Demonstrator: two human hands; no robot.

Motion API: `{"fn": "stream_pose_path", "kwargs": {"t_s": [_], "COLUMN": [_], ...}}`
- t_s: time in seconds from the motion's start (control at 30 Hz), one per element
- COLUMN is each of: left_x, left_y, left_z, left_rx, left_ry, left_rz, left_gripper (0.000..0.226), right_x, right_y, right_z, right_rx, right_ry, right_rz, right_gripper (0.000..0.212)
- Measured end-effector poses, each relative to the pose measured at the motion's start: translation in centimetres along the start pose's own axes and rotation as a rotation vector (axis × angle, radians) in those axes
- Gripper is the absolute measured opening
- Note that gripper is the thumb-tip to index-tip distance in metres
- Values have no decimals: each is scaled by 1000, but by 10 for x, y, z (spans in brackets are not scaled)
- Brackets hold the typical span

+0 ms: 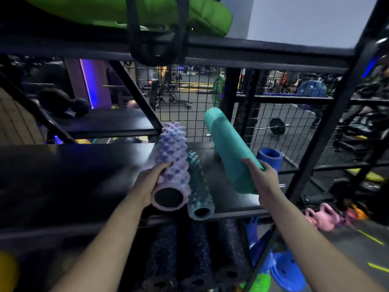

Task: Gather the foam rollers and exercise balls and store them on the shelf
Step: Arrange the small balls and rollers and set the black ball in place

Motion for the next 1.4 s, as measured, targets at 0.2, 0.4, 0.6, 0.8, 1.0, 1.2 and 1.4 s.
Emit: {"fn": "stream_pose_path", "kwargs": {"t_s": [0.2, 0.4, 0.6, 0.8, 1.0, 1.2, 1.4], "left_x": [-1, 30, 4, -39, -105, -156, -196], "left_y": [10, 12, 20, 13, -13, -21, -20], "left_z": [1, 16, 33, 25, 19, 43, 49], "left_rx": [2, -84, -126, -236, -486, -648, -723], "left_ry": [39, 292, 643, 877, 1072, 1242, 1483], "left_rz": [16, -208, -285, -210, -50, -2, 62], "left_gripper": [62, 56, 82, 92, 60, 62, 51], "right_x": [-14, -62, -73, -30, 6, 35, 51], "right_y": [-21, -50, -63, -44, -18, -5, 1], "right_z": [30, 11, -23, -61, -65, -70, -88], "right_rx": [158, 354, 376, 225, 208, 489, 599], "right_ry": [-126, -737, -968, -1026, -982, -840, -799], "right_rz": [-18, -28, 33, 76, 97, 305, 330], "right_gripper": [42, 83, 80, 89, 79, 87, 90]}}
Point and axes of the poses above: each hand's wrist, its own y-axis towards the middle knuckle, its own x-axis out of the back of the hand, z = x × y, the point moved 6 cm from there along y, towards the middle knuckle, and after that the axes turned 4 degrees about -z, right-handed, at the moved point
